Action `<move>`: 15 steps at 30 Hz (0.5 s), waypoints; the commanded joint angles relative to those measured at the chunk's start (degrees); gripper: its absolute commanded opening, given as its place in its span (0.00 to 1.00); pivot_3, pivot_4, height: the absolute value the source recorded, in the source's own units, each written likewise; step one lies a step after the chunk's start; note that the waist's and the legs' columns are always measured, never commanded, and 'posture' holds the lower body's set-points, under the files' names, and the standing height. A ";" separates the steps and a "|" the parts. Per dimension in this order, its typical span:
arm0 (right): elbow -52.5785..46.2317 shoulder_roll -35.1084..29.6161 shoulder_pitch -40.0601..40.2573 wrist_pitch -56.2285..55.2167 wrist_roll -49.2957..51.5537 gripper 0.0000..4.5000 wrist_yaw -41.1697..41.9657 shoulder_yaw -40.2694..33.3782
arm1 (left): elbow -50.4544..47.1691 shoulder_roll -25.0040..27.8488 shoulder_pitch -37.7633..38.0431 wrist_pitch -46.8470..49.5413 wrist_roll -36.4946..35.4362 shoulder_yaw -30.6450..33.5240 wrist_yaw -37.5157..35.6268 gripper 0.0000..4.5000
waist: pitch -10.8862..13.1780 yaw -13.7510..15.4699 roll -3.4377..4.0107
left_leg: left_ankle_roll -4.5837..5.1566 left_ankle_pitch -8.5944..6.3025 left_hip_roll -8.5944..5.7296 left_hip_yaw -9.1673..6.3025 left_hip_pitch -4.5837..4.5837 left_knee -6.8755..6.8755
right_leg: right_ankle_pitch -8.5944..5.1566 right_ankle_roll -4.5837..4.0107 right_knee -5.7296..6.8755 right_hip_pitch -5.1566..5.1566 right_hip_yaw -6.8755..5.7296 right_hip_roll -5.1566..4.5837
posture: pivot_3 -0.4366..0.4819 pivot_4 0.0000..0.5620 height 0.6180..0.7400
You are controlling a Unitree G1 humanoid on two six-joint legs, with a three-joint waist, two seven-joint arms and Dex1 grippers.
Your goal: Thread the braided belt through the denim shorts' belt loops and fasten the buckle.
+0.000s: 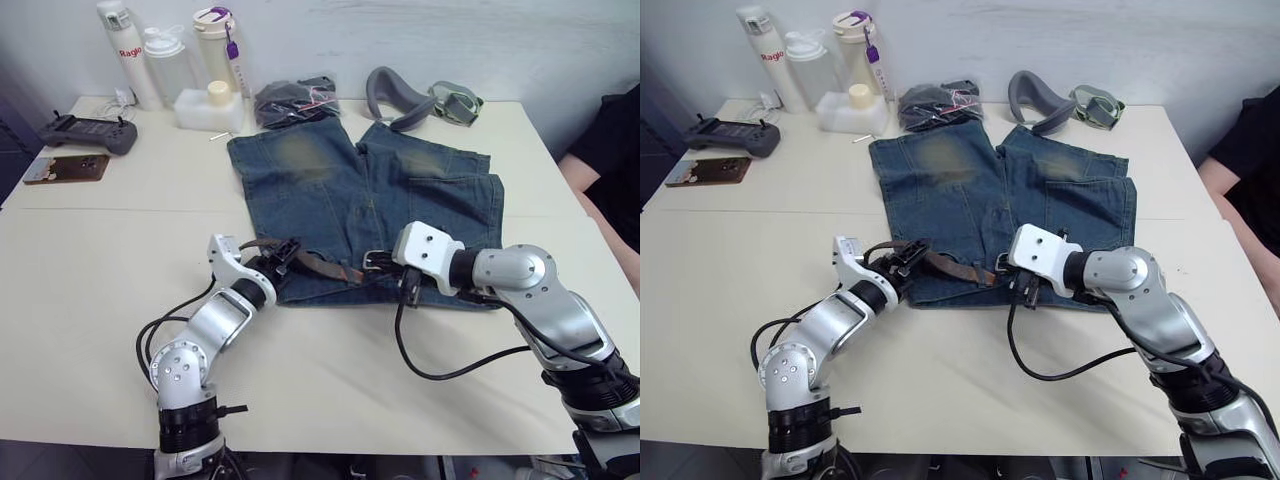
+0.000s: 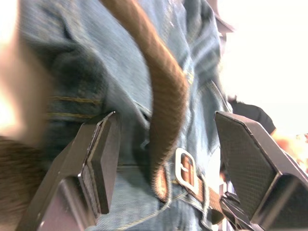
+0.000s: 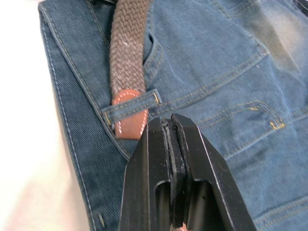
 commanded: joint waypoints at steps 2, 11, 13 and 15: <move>0.07 0.68 -1.37 -1.53 -0.50 0.00 -0.15 -0.41 | -1.43 0.48 -1.74 -3.83 0.61 0.61 0.21 0.76 | 0.00 0.02 0.00 | 0.00 0.00 0.00 0.00 0.00 -0.01 | 0.00 0.00 0.00 0.00 0.00 0.00 | 0.48 0.27 1.00; 0.77 0.23 -2.27 -2.40 -1.28 0.00 0.50 -0.52 | 2.39 1.08 -2.85 -2.90 -1.78 -1.95 -0.03 0.01 | 0.00 0.03 0.00 | 0.00 0.00 0.01 0.01 0.00 -0.02 | 0.00 0.00 0.00 0.00 0.00 0.01 | 0.48 0.27 1.00; 0.74 -0.42 -2.29 -2.64 -1.56 0.00 0.70 -0.82 | 4.40 1.46 -3.87 -2.00 -2.01 -2.47 -0.23 0.01 | 0.00 0.03 0.00 | 0.00 0.00 0.00 0.01 0.00 -0.02 | 0.00 0.00 0.00 0.00 0.00 0.00 | 0.48 0.27 1.00; 0.66 -1.13 -2.12 -2.85 -1.94 0.00 0.90 -1.15 | 6.16 1.17 -4.74 -1.43 -2.16 -2.97 -0.17 0.01 | 0.00 0.10 0.00 | 0.00 0.00 0.00 0.00 -0.01 -0.02 | 0.00 0.00 -0.01 -0.01 0.00 0.00 | 0.48 0.27 1.00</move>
